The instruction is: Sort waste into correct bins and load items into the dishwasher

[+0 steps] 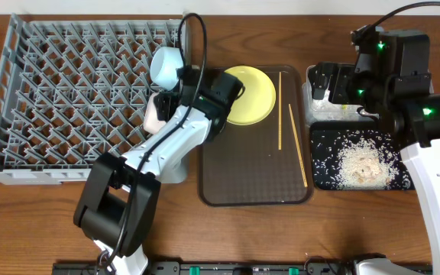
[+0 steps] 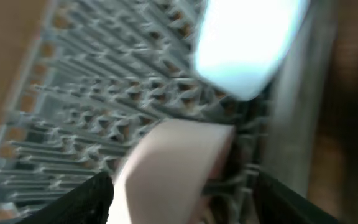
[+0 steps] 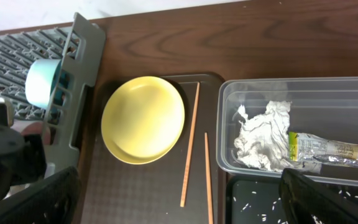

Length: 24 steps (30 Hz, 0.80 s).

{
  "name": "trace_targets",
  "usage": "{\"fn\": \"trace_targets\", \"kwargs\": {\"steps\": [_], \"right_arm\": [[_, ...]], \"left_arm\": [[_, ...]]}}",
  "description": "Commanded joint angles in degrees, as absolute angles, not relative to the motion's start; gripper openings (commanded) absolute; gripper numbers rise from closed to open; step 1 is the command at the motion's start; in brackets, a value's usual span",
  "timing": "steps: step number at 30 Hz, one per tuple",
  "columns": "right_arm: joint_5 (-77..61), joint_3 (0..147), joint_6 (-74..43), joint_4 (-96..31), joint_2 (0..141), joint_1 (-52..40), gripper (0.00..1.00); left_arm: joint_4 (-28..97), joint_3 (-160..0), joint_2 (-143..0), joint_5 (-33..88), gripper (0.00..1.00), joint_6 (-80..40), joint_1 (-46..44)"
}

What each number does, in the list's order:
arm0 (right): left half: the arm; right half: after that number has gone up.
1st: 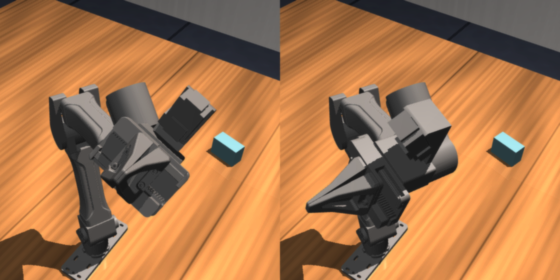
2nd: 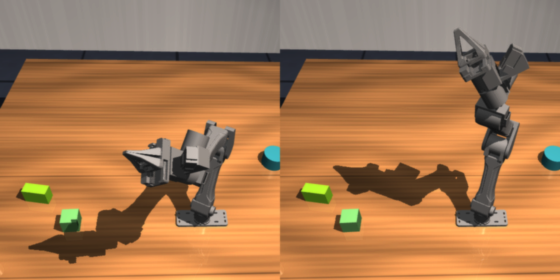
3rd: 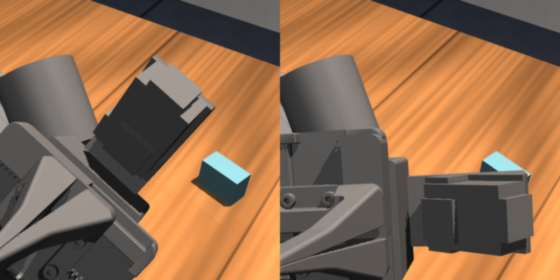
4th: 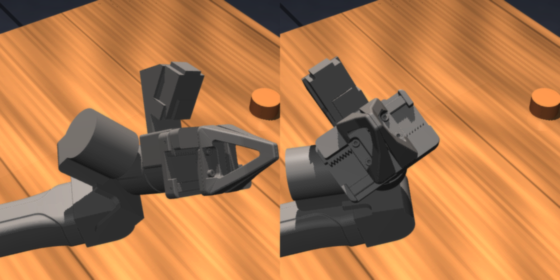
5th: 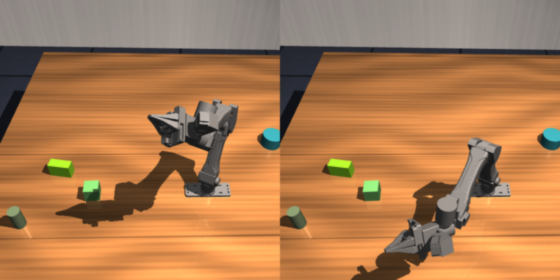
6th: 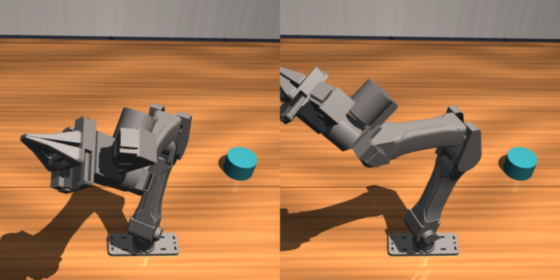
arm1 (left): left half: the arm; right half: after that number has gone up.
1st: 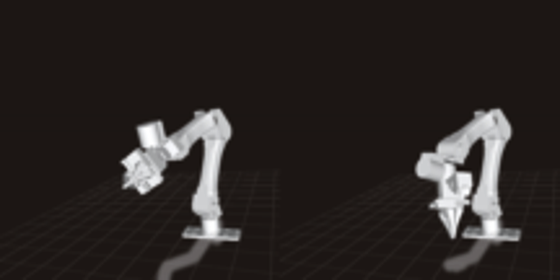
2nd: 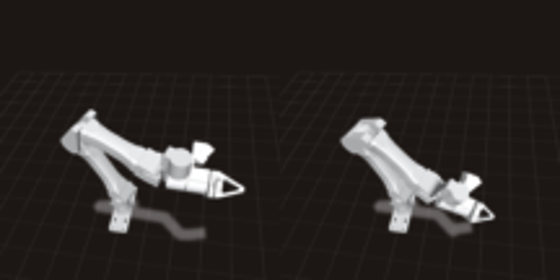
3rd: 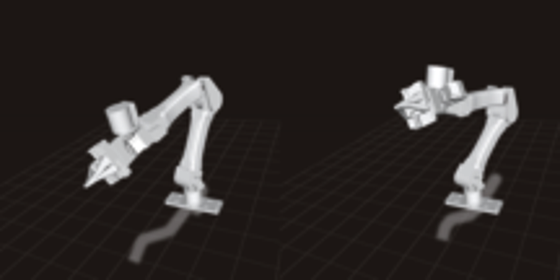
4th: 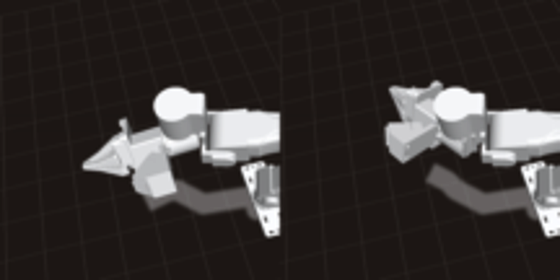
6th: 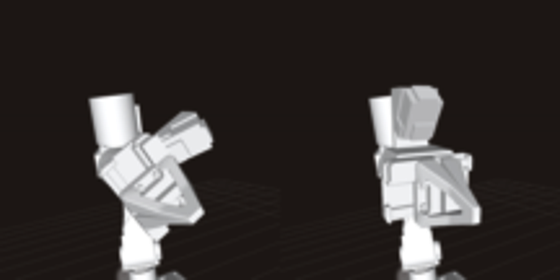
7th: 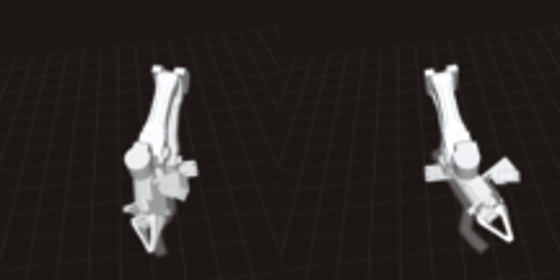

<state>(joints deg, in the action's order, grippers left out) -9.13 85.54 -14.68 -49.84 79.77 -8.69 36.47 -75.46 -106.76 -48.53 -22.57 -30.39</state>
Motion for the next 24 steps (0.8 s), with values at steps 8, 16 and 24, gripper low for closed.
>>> {"fn": "trace_targets", "kwargs": {"steps": [8,16,24], "right_arm": [[-8.8,85.6,-15.2,-49.8,79.8,-8.3,0.99],[-8.8,85.6,-15.2,-49.8,79.8,-8.3,0.99],[-8.8,85.6,-15.2,-49.8,79.8,-8.3,0.99]], "left_arm": [[36.9,-83.7,-100.1,-25.1,0.75,-20.4,-31.0],[37.1,-83.1,-96.2,-6.1,0.74,-30.1,-31.0],[37.2,-81.7,-107.2,-6.1,0.61,-48.9,-32.3]]}}
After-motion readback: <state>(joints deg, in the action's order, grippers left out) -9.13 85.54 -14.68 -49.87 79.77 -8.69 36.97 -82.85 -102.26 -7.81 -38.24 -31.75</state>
